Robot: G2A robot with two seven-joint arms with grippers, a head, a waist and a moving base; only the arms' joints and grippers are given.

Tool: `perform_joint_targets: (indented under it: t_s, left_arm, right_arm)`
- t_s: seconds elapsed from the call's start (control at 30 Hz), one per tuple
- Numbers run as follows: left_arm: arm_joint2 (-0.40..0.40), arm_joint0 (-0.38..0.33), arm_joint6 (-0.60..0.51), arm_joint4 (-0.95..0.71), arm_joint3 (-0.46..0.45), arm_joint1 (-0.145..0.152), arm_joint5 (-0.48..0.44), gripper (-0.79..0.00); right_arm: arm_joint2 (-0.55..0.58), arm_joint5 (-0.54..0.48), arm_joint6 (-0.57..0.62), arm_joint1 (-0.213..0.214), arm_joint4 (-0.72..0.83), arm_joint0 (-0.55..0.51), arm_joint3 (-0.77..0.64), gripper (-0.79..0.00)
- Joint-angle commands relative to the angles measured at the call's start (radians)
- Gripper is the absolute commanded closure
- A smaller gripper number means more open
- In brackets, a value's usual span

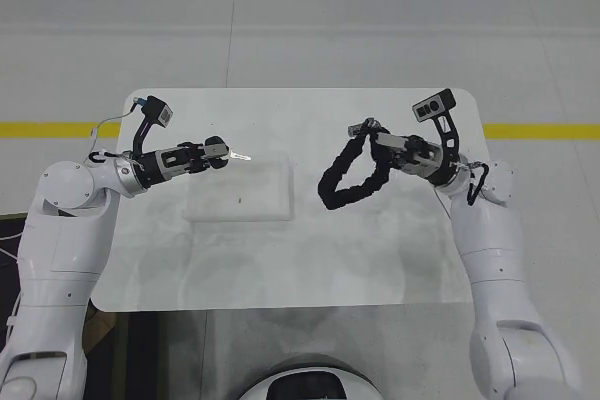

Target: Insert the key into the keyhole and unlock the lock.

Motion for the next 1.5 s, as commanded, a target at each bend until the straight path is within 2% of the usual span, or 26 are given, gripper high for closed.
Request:
perform_joint_targets:
  t_s: [0.0,0.2,0.23,0.3,0.37,0.53,0.63,0.73,1.0,1.13,1.3,1.47]
  left_arm:
    - [0.000,0.000,0.000,0.000,0.000,0.000,0.000,0.000]
    - [0.000,0.000,0.000,0.000,0.000,0.000,0.000,0.000]
    - [-0.003,0.020,0.011,-0.006,-0.009,0.000,-0.001,0.000]
    - [-0.044,0.115,0.105,-0.085,-0.106,-0.002,0.013,0.000]
    - [-0.055,0.158,0.201,-0.129,-0.175,-0.009,0.026,0.000]
    - [0.036,0.213,0.427,-0.187,-0.279,-0.042,0.018,0.000]
    - [0.096,0.205,0.479,-0.149,-0.305,-0.058,0.011,0.000]
    - [0.108,0.201,0.494,-0.077,-0.318,-0.065,-0.024,0.000]
    - [0.108,0.212,0.496,-0.077,-0.326,-0.066,-0.030,0.000]
    - [0.102,0.301,0.575,-0.082,-0.412,-0.075,-0.017,0.000]
    - [0.102,0.319,0.574,-0.065,-0.428,-0.082,-0.014,0.000]
    - [0.104,0.328,0.564,-0.040,-0.436,-0.089,-0.009,0.000]
  right_arm:
    - [-0.058,0.038,-0.001,0.002,0.102,0.015,0.021,0.000]
    - [-0.058,0.038,-0.001,0.002,0.102,0.015,0.021,0.000]
    - [-0.058,0.038,-0.001,0.002,0.102,0.015,0.021,0.000]
    - [-0.038,0.041,-0.068,0.006,0.139,-0.081,-0.071,0.000]
    - [-0.036,0.001,-0.139,0.012,0.072,-0.144,-0.193,0.000]
    - [-0.111,-0.088,-0.256,0.002,0.024,-0.233,-0.321,0.000]
    - [-0.141,-0.164,-0.304,-0.002,-0.019,-0.254,-0.340,0.000]
    - [-0.149,-0.232,-0.307,-0.004,-0.024,-0.253,-0.367,0.000]
    - [-0.147,-0.234,-0.314,-0.004,-0.027,-0.265,-0.373,0.000]
    - [-0.121,-0.247,-0.408,0.011,-0.270,-0.321,-0.473,0.000]
    - [-0.145,-0.197,-0.475,0.014,-0.329,-0.332,-0.493,0.000]
    - [-0.158,-0.208,-0.513,0.015,-0.340,-0.328,-0.484,0.000]
